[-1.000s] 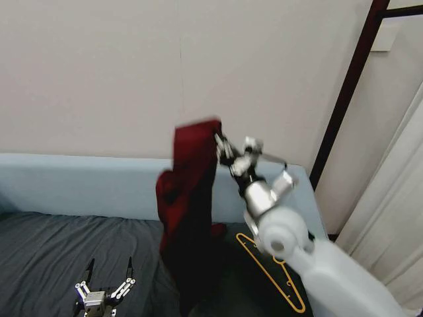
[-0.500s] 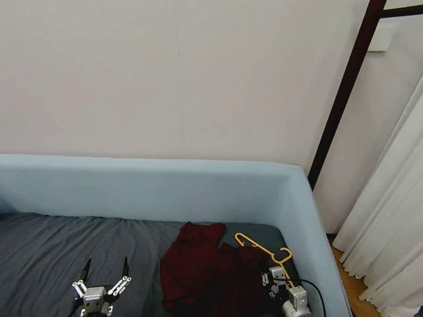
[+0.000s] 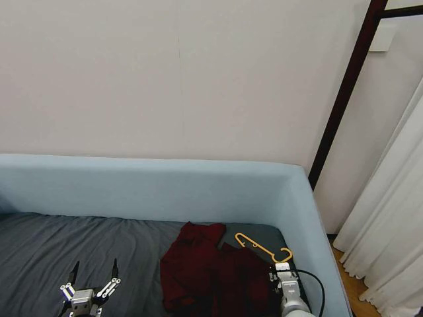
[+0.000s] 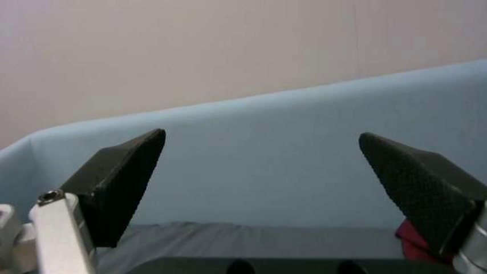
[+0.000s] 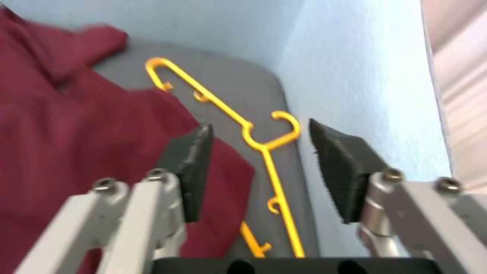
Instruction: Pick up the clothes from the sofa and hang them on the clothes hanger.
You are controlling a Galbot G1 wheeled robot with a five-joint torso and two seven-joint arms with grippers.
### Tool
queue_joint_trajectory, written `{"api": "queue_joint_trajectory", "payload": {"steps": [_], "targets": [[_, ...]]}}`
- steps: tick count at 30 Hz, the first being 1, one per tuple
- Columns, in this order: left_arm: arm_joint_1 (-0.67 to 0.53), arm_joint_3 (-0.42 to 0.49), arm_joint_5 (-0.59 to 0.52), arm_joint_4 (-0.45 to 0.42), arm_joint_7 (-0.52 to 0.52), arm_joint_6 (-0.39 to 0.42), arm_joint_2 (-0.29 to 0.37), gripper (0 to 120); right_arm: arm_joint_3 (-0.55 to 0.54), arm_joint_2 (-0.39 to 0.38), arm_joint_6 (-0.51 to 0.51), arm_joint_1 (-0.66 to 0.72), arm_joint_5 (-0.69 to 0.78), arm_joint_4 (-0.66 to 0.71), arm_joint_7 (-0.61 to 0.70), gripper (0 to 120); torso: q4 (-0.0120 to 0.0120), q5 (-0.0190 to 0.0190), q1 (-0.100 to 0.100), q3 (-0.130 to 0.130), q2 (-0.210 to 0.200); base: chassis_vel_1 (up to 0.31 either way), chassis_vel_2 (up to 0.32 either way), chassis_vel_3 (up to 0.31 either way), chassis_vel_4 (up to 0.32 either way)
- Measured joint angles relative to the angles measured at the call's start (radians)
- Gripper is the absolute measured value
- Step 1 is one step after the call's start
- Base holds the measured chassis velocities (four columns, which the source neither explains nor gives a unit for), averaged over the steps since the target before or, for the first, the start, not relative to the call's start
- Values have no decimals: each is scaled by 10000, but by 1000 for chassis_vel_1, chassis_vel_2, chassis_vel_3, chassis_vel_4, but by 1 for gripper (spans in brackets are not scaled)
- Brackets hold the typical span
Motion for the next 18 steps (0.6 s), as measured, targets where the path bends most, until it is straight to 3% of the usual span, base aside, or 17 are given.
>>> {"api": "queue_joint_trajectory", "payload": {"steps": [2, 3, 7, 8, 12, 18], "targets": [[-32, 34, 8, 37, 8, -6, 2, 100, -275, 62, 935, 271, -11, -267, -911, 66, 1, 0, 0, 0, 0, 0, 0, 0, 0], [-32, 34, 8, 37, 8, -6, 2, 100, -275, 62, 935, 271, -11, -267, -911, 66, 1, 0, 0, 0, 0, 0, 0, 0, 0], [-62, 70, 30, 87, 35, -15, -1, 100, -1043, 939, 3084, 1406, -480, -2612, -2963, 84, 6, 6, 1, 2, -1, 0, 0, 0, 0], [-62, 70, 30, 87, 35, -15, -1, 100, -1043, 939, 3084, 1406, -480, -2612, -2963, 84, 6, 6, 1, 2, -1, 0, 0, 0, 0], [-51, 39, 35, 70, 41, 3, 22, 100, -1675, 1881, 3283, 2705, -1010, -4717, -3439, 98, 4, 3, 2, 3, -2, 0, 0, 0, 0], [28, -100, 34, 49, 42, 4, -16, 100, -2641, 2650, 2948, 4405, -1044, -7013, -3571, 100, 5, 1, 2, 2, -2, 0, 0, 0, 0]]}}
